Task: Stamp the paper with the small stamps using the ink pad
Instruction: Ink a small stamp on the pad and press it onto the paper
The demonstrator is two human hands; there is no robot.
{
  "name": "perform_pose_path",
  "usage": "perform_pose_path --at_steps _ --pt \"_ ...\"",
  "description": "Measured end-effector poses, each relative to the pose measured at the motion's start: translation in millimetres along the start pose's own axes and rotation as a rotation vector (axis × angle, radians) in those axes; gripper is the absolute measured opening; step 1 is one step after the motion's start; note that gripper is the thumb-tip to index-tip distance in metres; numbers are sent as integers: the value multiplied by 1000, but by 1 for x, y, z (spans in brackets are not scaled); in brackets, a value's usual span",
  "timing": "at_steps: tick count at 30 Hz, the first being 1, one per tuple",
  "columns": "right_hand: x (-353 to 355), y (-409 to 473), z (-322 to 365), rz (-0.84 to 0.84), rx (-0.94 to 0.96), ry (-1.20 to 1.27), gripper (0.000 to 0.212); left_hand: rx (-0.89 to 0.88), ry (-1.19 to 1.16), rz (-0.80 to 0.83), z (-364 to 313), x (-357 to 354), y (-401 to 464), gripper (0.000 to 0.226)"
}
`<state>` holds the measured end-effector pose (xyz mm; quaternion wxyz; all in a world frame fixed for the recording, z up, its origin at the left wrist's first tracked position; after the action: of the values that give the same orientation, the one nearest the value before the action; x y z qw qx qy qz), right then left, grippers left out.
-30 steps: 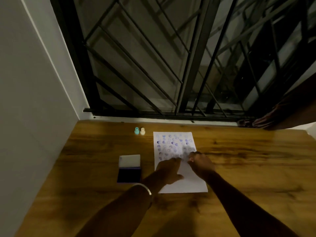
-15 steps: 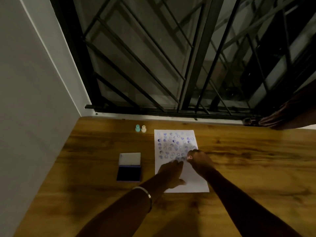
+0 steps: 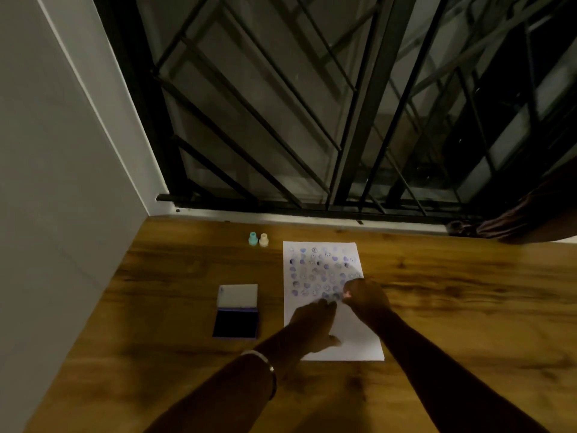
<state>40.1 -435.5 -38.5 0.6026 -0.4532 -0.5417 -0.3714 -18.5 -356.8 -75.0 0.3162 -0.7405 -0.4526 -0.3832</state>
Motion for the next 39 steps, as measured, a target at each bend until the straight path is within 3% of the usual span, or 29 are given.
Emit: perform_pose_path --at_steps 5,7,10,14,17,28,35,39 --pt "4 -10 0 -4 -14 65 21 49 -38 18 -2 4 -5 75" --pt "9 -16 -5 -21 -57 120 19 149 -168 -46 8 12 -8 60" --pt "22 -22 -7 -55 -93 160 21 384 -486 -167 37 26 -13 36" --pt "32 -30 9 -65 -58 141 24 719 -988 -180 81 21 -23 38" --pt "40 -32 36 -83 0 165 26 850 -1363 -201 89 17 -35 26" --pt "53 -21 136 -150 155 212 21 801 -1780 -236 85 32 -54 37" --pt "54 -29 165 -238 316 259 16 797 -1802 -290 105 42 -68 51" --pt "53 -22 172 -232 308 266 18 803 -1772 -237 112 45 -70 55"
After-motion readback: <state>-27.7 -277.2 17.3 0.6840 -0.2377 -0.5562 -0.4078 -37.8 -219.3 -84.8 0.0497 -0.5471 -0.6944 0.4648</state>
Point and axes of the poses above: each hand's wrist, its own y-axis towards the middle knuckle, its own x-axis out of the back of the hand, z = x × y, the point moved 10 cm from there along y, towards the middle knuckle, and after that the axes turned 8 degrees about -y, right-handed, at the moved point
